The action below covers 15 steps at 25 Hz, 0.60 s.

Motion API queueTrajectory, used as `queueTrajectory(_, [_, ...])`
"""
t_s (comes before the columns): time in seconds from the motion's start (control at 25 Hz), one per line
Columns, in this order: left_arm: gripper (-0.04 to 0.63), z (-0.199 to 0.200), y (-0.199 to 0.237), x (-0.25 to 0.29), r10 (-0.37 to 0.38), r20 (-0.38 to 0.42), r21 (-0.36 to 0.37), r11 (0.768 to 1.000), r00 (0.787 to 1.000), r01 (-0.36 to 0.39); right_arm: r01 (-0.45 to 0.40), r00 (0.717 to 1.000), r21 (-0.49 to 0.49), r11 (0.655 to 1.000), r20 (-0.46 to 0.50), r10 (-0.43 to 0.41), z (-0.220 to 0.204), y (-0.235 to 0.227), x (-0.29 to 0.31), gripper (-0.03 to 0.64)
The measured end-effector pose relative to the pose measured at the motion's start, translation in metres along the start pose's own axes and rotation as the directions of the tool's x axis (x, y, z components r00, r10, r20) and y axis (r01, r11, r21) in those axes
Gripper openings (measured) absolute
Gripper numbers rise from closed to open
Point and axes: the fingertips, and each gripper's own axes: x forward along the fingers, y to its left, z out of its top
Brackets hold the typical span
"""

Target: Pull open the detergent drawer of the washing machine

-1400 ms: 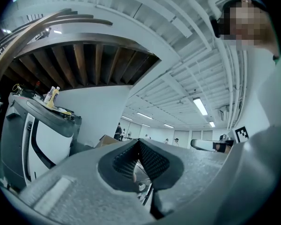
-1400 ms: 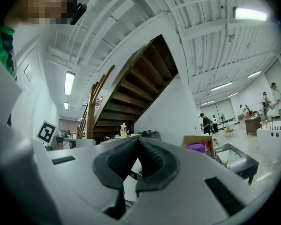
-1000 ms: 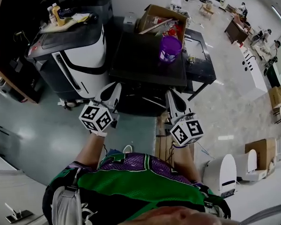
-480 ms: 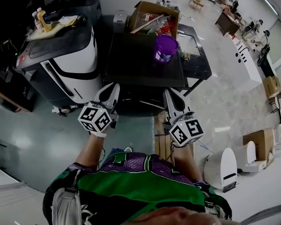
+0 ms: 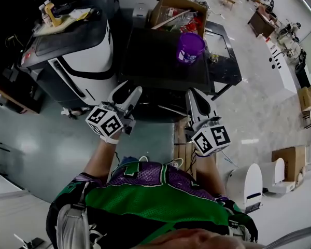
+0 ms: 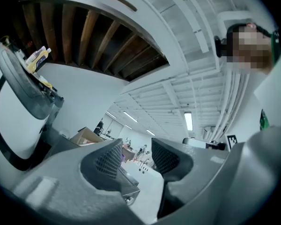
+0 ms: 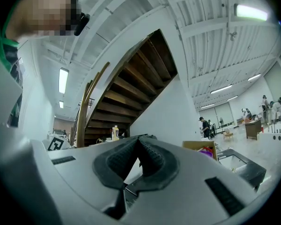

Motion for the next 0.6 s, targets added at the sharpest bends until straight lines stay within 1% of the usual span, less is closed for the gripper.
queueTrajectory(0.12, [0.213,-0.012,0.009,0.002,-0.019,0.017,-0.085,0.996,1.000,0.021,-0.008,1.000,-0.005,1.000,-0.005,0.008,-0.001,-0.005,0.001,0.002])
queueTrajectory(0.28, [0.216,-0.042,0.031,-0.003,0.014,-0.005,-0.184,0.983,1.000,-0.015,-0.030,0.999,0.001,1.000,-0.029,0.030,-0.010,-0.007,0.004,0.002])
queueTrajectory(0.48, [0.216,-0.087,0.069,-0.010,0.063,-0.067,-0.244,0.967,0.996,-0.078,-0.040,0.997,0.011,0.999,-0.067,0.040,-0.030,-0.008,0.010,0.002])
queueTrajectory(0.6, [0.216,-0.116,0.092,-0.013,0.091,-0.098,-0.280,0.953,0.991,-0.116,-0.033,0.996,0.018,0.999,-0.088,0.034,-0.041,-0.012,0.012,0.002])
